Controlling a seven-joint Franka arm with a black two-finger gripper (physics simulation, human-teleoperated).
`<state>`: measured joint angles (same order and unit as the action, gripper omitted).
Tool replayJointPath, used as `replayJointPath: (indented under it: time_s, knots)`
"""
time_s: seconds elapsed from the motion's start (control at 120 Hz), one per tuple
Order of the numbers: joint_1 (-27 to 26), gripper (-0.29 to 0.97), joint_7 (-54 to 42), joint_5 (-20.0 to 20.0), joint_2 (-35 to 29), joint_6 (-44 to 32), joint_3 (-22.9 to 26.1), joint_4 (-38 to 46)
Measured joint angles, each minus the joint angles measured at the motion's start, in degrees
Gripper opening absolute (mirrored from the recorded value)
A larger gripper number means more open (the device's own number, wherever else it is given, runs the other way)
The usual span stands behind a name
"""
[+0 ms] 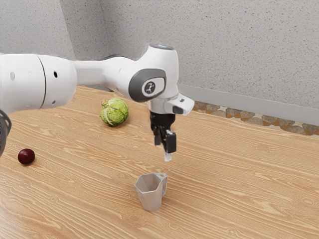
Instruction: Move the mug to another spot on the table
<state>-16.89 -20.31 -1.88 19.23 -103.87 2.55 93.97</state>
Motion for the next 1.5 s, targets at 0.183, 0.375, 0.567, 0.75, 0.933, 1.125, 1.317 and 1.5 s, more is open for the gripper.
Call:
replayJointPath:
  time_s: [0.183, 0.375, 0.567, 0.75, 0.933, 1.125, 1.317, 1.5]
  knots:
    - [-0.77, 0.68, 5.07, 2.96, 1.31, -4.40, -0.10, 5.59]
    - [-1.25, 0.68, 10.21, 4.07, 4.47, -10.31, -0.08, 7.33]
    - [-1.74, 0.68, 14.06, 3.38, 6.23, -14.33, 0.00, 9.35]
    - [-1.71, 0.68, 16.56, 3.45, 5.88, -16.13, -0.01, 10.74]
    - [-1.21, 0.52, 18.18, 3.65, 6.14, -16.42, -0.09, 11.01]
    - [-1.39, 0.17, 19.36, 3.68, 6.08, -16.46, -0.09, 12.02]
    - [-1.21, 0.07, 21.41, 2.58, 4.10, -13.34, -0.04, 11.71]
    - [-0.80, 0.01, 25.17, 0.79, 2.47, -1.32, -2.86, 4.53]
